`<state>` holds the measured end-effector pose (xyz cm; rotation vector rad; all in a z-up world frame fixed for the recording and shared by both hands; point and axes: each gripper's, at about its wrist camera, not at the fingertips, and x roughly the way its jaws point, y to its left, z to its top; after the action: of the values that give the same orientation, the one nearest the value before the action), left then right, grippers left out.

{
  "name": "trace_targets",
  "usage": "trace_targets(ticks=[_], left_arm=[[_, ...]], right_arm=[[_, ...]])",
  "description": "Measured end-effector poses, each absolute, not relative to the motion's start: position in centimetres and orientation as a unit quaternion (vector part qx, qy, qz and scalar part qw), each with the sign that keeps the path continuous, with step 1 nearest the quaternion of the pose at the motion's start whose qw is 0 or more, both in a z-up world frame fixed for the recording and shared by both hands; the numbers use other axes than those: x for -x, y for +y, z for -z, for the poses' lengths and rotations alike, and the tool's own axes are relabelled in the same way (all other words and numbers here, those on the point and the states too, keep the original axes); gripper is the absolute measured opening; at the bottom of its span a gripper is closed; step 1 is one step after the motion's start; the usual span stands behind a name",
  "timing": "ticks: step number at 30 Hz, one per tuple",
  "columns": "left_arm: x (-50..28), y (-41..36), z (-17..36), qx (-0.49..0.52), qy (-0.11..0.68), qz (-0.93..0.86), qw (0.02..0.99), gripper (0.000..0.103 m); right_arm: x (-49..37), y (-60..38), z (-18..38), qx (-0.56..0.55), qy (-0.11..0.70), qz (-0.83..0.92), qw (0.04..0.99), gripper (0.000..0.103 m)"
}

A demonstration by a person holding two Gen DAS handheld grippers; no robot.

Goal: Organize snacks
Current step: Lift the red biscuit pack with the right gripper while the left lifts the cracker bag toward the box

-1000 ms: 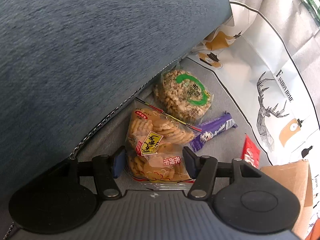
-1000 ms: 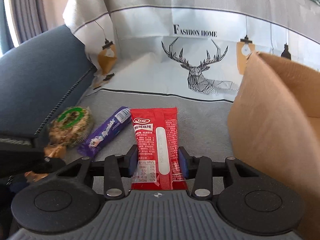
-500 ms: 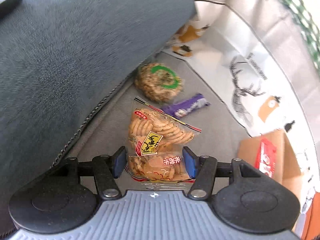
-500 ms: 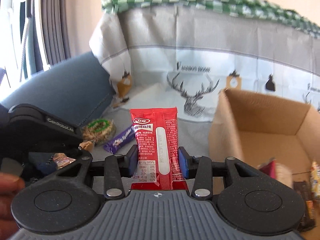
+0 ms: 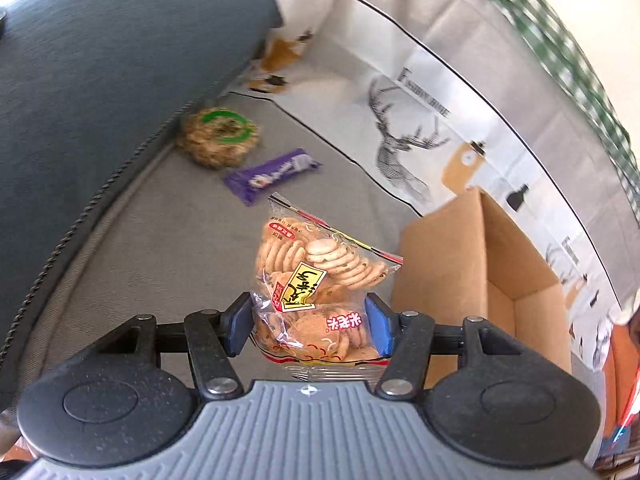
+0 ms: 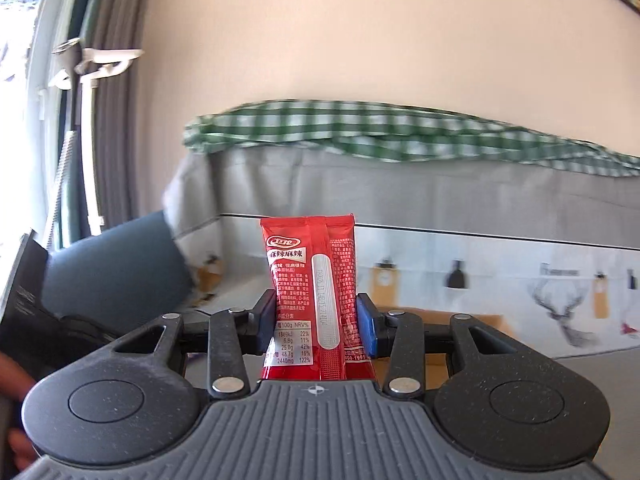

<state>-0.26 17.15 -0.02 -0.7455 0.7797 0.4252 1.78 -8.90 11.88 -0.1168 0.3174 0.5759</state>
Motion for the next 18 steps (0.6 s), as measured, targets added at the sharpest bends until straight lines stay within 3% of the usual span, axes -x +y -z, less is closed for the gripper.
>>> trace_targets(ticks=[4,18], left_arm=[[-0.4,16.9,0.2,0.356,0.367,-0.204,0.835,0.064],[-1.6,16.6,-1.1,0.331,0.328,-0.204,0.861,0.064]], right_arm=[[-3.3,-12.6,-10.3,0.047,0.184,-0.238,0.952,0.043],[-4.8,-17.9,-9.3,0.076,0.161,-0.162,0.971,0.043]])
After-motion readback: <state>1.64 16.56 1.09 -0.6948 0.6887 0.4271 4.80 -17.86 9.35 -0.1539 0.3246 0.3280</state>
